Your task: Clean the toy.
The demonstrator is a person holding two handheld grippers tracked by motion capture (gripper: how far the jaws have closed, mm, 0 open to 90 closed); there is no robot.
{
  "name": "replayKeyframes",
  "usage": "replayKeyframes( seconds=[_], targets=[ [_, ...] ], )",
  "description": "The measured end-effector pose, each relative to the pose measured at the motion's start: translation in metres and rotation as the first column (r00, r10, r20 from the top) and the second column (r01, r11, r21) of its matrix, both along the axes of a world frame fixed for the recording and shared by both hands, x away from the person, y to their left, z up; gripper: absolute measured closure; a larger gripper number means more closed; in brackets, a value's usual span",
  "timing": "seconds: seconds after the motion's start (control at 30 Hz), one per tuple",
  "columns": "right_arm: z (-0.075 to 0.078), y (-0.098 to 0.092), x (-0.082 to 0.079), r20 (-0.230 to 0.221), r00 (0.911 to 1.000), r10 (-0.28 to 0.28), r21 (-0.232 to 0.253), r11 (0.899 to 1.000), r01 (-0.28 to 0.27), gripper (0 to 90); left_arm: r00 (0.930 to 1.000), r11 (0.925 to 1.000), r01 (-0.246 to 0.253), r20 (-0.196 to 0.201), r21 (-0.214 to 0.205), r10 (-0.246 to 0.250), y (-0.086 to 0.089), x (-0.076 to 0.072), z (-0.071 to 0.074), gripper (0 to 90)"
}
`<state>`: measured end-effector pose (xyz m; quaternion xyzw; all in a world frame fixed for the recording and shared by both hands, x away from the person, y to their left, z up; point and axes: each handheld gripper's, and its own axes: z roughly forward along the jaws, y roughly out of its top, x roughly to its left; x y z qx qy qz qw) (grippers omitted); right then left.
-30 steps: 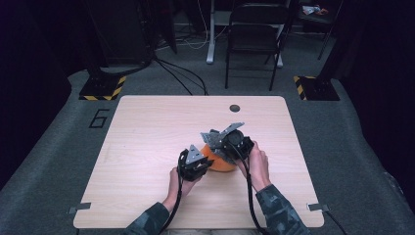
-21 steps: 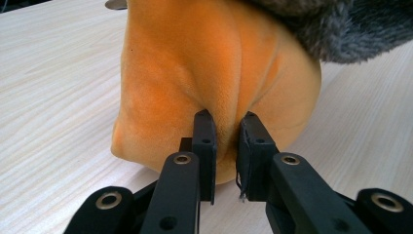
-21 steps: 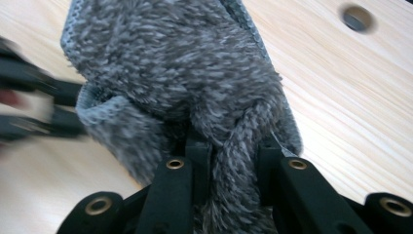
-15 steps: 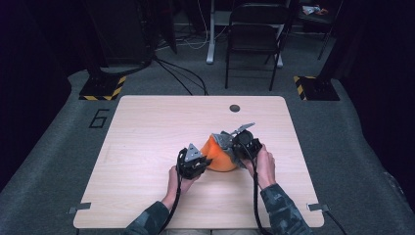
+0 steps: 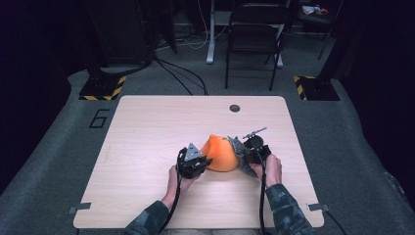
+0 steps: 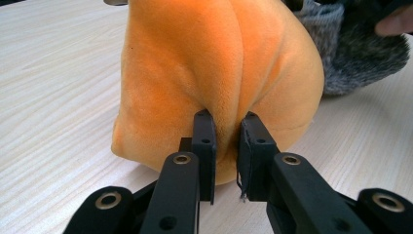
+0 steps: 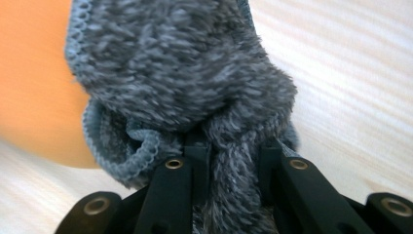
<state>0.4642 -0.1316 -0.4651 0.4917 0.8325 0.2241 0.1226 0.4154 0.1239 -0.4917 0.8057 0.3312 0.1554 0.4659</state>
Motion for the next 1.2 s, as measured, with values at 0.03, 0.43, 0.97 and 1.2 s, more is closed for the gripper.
replayKeyframes(
  seconds=[0.03,0.43,0.97,1.2],
  targets=[
    [-0.004,-0.001,0.001,-0.009,1.0,0.001,-0.003,1.0,-0.001,74.2,1.0,1.0,-0.003,-0.002,-0.003,0.003,0.0,0.0,0.0,79.3],
    [-0.006,-0.016,0.006,-0.022,0.9995,-0.021,0.007,1.0,0.022,73.5,0.9998,0.9998,-0.014,-0.011,-0.013,0.014,0.003,0.002,-0.002,79.0],
    [0.036,0.021,-0.009,0.113,0.9887,0.098,0.05,0.993,-0.104,73.2,0.9993,0.9999,-0.014,0.036,0.007,0.014,0.004,-0.001,0.0,69.7],
    [0.035,0.019,-0.009,0.126,0.9867,0.104,0.094,0.989,-0.116,73.1,0.9905,0.9908,-0.021,0.138,0.134,0.003,-0.009,-0.007,0.003,38.6]
  ],
)
